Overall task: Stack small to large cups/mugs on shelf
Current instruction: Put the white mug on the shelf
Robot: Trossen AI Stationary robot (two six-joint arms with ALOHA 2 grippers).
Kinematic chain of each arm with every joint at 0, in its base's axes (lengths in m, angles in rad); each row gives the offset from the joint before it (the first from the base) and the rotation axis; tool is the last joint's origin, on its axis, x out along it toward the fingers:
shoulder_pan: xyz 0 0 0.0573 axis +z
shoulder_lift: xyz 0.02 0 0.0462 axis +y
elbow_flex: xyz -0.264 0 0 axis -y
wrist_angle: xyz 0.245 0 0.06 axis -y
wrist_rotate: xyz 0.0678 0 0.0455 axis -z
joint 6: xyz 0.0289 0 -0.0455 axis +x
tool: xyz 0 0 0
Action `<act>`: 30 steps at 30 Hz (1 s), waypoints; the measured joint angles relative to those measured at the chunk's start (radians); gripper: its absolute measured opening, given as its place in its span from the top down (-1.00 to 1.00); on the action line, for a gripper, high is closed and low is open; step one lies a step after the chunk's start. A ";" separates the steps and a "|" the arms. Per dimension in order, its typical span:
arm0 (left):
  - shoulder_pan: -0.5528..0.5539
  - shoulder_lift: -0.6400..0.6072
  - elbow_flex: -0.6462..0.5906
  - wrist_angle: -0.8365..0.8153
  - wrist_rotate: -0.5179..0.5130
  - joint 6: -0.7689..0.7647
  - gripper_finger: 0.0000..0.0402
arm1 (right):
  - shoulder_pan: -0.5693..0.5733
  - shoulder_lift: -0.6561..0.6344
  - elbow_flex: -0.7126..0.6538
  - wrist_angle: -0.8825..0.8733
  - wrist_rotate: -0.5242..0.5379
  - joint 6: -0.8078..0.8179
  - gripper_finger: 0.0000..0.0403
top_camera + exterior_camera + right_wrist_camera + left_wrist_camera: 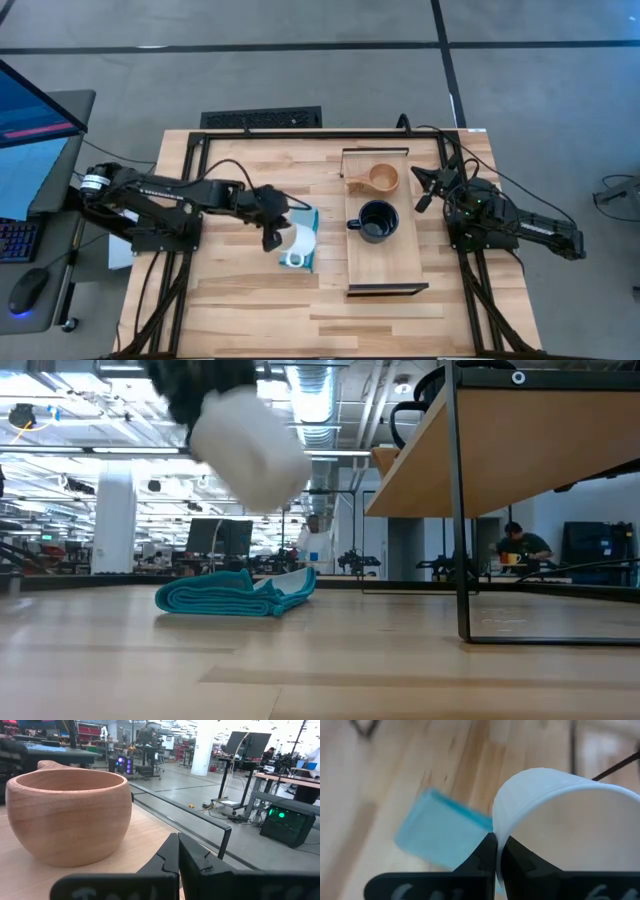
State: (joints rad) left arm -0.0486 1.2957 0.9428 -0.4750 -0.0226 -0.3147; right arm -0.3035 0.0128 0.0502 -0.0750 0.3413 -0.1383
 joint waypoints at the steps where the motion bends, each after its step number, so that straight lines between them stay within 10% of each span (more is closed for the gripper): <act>1: -0.001 0.000 0.038 -0.017 -0.010 0.024 1.00 | 0.000 0.000 0.000 0.000 0.000 0.000 0.89; 16: -0.037 0.192 0.465 -0.328 -0.082 0.348 1.00 | 0.000 0.001 0.000 0.001 0.000 0.011 0.89; 30: -0.046 0.451 0.832 -0.455 0.116 0.548 1.00 | 0.000 0.001 0.000 0.000 0.000 0.015 0.89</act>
State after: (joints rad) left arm -0.0949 1.7465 1.7743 -0.9303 0.0931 0.2335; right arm -0.3038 0.0139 0.0502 -0.0746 0.3416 -0.1230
